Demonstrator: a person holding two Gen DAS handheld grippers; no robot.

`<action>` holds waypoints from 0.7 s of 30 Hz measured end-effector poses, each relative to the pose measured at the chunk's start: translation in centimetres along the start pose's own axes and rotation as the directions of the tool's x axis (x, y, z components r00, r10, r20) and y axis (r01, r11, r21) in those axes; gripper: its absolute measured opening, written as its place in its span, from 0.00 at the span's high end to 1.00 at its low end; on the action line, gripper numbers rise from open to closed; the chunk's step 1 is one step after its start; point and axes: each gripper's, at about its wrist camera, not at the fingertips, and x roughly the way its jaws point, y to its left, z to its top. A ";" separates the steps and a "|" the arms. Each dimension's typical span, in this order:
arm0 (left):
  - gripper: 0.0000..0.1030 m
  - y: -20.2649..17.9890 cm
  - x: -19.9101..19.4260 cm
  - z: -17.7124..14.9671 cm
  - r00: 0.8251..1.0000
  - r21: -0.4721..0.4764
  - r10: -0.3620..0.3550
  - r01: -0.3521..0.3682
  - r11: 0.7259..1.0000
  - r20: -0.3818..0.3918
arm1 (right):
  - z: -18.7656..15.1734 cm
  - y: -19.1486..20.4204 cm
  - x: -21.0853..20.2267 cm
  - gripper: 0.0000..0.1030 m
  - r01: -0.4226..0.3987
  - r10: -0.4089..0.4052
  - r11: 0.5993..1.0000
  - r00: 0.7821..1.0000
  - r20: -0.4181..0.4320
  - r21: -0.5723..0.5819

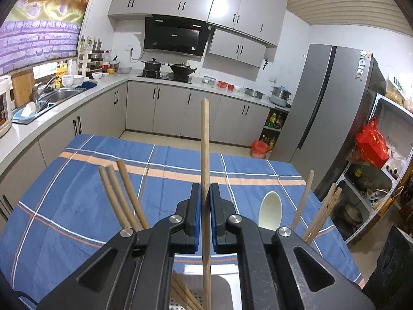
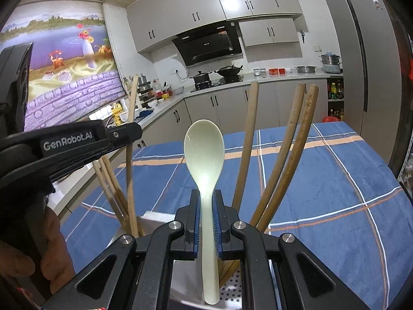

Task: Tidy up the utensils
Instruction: 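Lower the chopstick and green spoon into the holder and open both tools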

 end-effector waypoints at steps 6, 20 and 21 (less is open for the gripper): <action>0.94 0.5 -0.6 -0.2 1.000 -0.021 0.003 -0.004 1.000 -0.012 | -0.9 0.1 -0.4 0.90 0.011 -0.011 1.000 1.000 -0.018 -0.008; 0.87 -0.6 -3.4 0.3 1.000 -0.023 -0.014 0.015 1.000 0.009 | -1.6 -0.3 -2.3 0.74 0.029 -0.029 1.000 0.999 -0.020 -0.011; 0.85 -0.8 -3.8 0.5 1.000 -0.025 -0.015 0.015 1.000 0.015 | -1.6 -0.3 -2.6 0.73 0.027 -0.027 1.000 0.999 -0.017 -0.011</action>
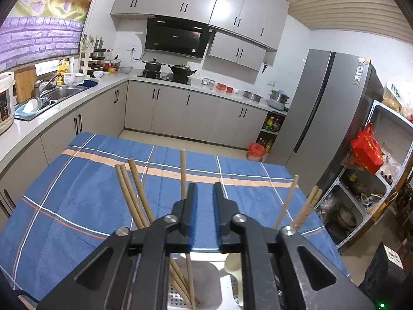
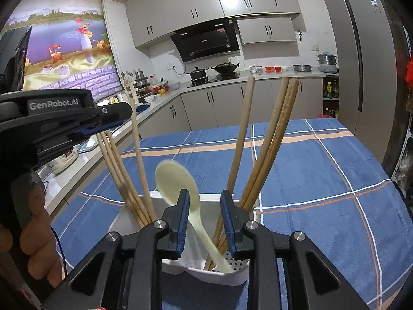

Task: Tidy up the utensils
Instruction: 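Lower the chopstick and green spoon into the holder and open both tools, then grasp the metal spoon with the left tool while the right tool grasps a chopstick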

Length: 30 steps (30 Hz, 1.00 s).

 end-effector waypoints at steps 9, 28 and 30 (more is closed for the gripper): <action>0.54 -0.3 -7.6 1.0 0.997 -0.014 0.016 -0.015 1.000 0.080 | 0.0 0.1 -5.3 0.52 0.036 -0.035 0.999 0.998 0.042 -0.005; 0.29 1.0 -15.1 -12.5 0.971 0.142 0.084 -0.052 0.989 -0.226 | -11.4 -7.3 -15.5 0.45 0.188 -0.164 0.980 0.947 -0.275 0.063; 0.29 0.1 -14.5 -14.1 0.962 0.185 0.066 -0.016 0.983 -0.266 | -12.6 -7.7 -15.3 0.45 0.165 -0.131 0.983 0.938 -0.322 0.080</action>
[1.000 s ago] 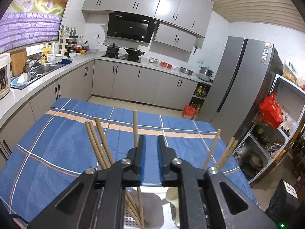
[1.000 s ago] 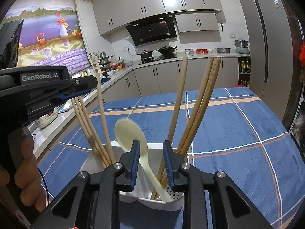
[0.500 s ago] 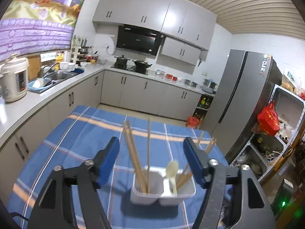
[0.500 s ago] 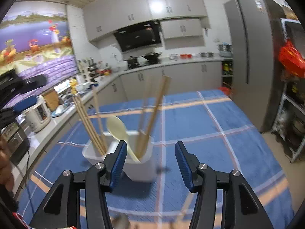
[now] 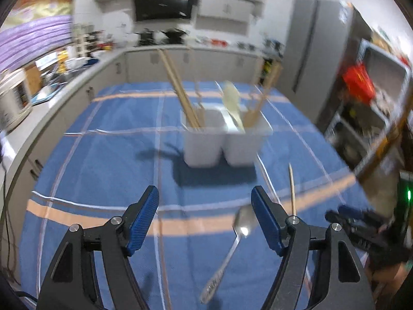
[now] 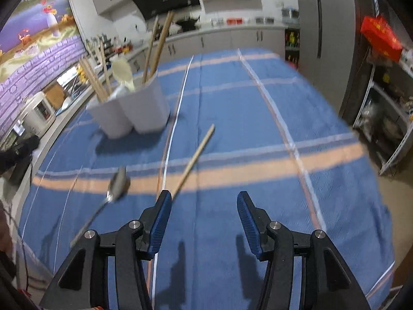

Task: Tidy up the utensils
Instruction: 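Grasp the metal spoon with the left tool while the right tool grasps a chopstick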

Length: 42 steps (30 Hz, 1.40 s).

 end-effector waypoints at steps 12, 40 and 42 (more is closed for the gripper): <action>0.33 -2.8 7.9 -1.2 0.965 0.065 -0.147 0.164 0.984 -0.217 | 0.2 1.5 2.7 0.45 -0.040 0.037 0.999 0.995 -0.095 -0.026; 1.00 -3.3 13.5 -0.9 0.896 0.022 -0.274 0.300 0.954 -0.349 | 6.1 5.4 10.4 0.94 0.050 -0.105 0.975 0.963 -0.248 -0.218; 1.00 -2.9 13.1 -0.9 0.899 -0.008 -0.285 0.300 0.954 -0.333 | 5.5 5.2 9.7 0.94 0.039 -0.101 0.973 0.959 -0.266 -0.228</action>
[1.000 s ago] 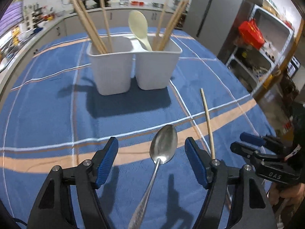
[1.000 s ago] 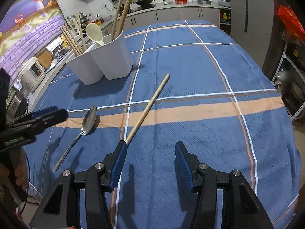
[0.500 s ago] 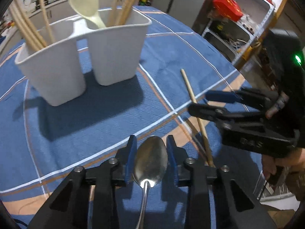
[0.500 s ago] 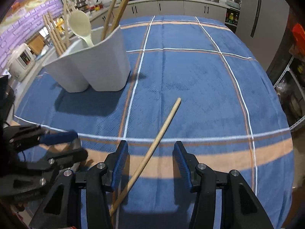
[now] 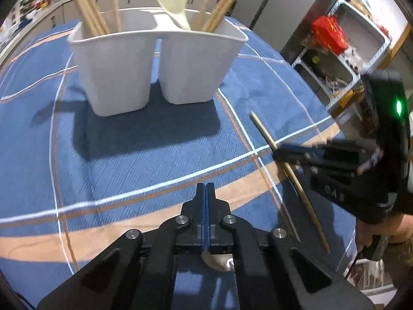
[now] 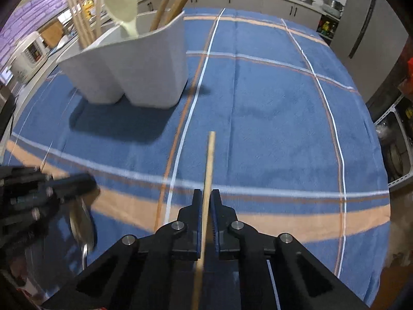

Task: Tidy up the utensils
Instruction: 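Grasp the metal spoon with the left tool while the right tool grasps a chopstick, then carry the metal spoon and chopstick above the white holder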

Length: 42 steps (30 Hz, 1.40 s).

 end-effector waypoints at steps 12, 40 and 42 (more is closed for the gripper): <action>0.73 2.0 -2.1 -2.2 0.996 -0.142 -0.083 0.088 0.986 0.043 | -6.9 -2.2 -3.2 0.93 -0.027 0.029 0.999 0.996 -0.079 0.017; 0.99 -0.5 -1.5 -3.5 0.993 -0.115 -0.081 0.091 0.989 0.088 | -2.4 0.7 -1.1 0.94 0.010 -0.032 0.996 0.969 -0.246 -0.090; 0.99 -0.8 -2.5 -3.5 0.992 -0.108 -0.062 0.075 0.991 0.113 | -2.8 0.5 -1.4 0.94 -0.016 0.005 0.999 0.978 -0.207 -0.048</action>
